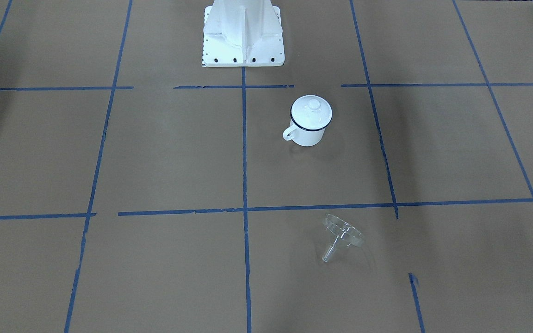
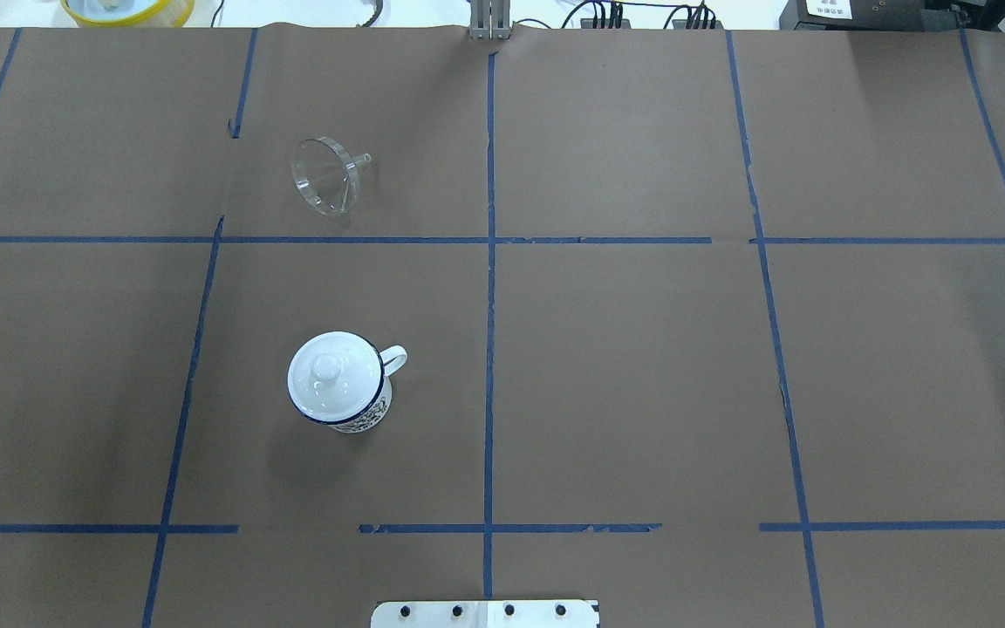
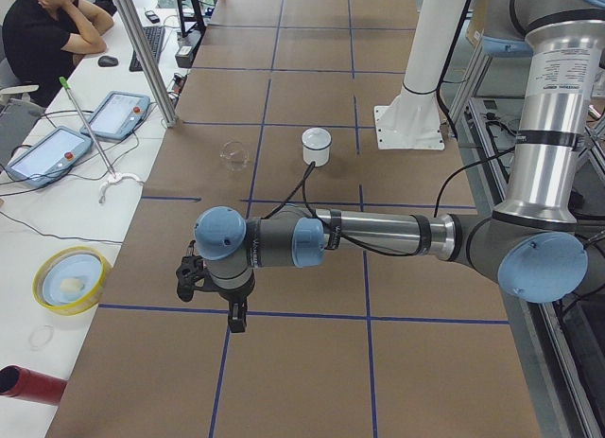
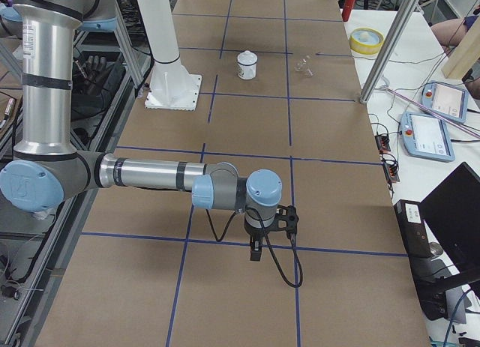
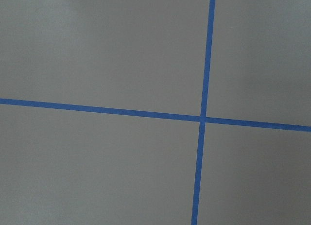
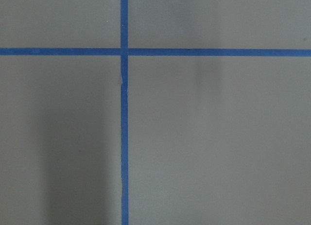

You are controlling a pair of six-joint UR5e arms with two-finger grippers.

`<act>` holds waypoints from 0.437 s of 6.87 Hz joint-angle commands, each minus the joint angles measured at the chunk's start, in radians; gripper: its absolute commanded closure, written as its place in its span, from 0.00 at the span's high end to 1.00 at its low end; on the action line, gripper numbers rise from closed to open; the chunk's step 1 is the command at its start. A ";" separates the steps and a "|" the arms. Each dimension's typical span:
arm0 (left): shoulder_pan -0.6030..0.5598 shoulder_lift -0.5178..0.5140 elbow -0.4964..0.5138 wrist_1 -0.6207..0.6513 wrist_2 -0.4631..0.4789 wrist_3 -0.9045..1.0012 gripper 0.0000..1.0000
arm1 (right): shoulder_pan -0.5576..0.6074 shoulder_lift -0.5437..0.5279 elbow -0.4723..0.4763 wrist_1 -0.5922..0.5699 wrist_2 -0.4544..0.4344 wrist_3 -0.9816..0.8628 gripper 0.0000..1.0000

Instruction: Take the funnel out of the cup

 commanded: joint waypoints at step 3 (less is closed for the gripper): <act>0.002 0.004 -0.001 -0.002 0.000 -0.014 1.00 | 0.000 0.000 0.000 0.000 0.000 0.000 1.00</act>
